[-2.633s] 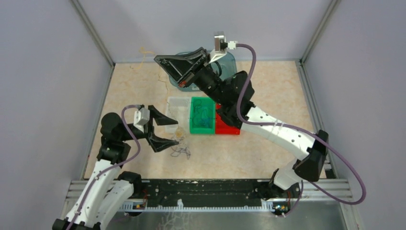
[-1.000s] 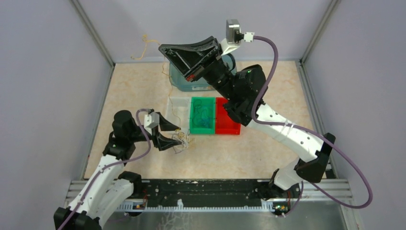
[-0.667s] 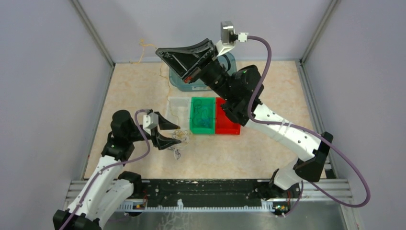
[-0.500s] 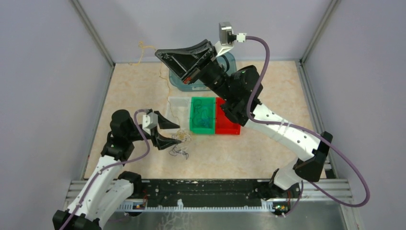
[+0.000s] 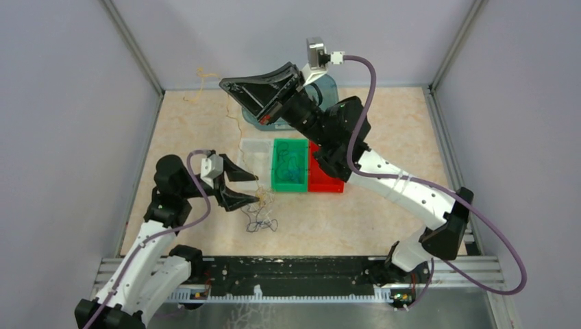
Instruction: Untangle the cables
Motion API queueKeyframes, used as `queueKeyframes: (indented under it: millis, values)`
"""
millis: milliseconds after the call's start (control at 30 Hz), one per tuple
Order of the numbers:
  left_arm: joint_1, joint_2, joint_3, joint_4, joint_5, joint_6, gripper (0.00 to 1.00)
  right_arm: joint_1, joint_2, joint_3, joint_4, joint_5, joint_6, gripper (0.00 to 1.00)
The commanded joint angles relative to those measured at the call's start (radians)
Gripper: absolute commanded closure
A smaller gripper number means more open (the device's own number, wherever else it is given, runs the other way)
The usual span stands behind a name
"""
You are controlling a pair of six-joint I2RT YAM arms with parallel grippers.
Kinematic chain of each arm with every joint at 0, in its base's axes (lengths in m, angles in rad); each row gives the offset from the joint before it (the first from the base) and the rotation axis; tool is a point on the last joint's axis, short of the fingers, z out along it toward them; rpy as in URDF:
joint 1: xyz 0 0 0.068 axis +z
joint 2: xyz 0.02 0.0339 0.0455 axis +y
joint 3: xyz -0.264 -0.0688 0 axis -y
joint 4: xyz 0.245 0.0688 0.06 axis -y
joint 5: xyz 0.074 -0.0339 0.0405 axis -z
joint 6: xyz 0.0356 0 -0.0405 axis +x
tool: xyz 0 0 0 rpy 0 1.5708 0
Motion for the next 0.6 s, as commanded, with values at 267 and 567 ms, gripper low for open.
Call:
queueKeyframes:
  millis: [267, 567]
  values:
    - [-0.01, 0.01, 0.048, 0.188, 0.01, -0.212, 0.5, -0.005, -0.006, -0.019, 0.059, -0.008, 0.032, 1.0]
    - [-0.01, 0.013, 0.132, 0.116, 0.013, -0.224, 1.0, -0.021, -0.03, -0.101, -0.009, 0.0, 0.011, 1.0]
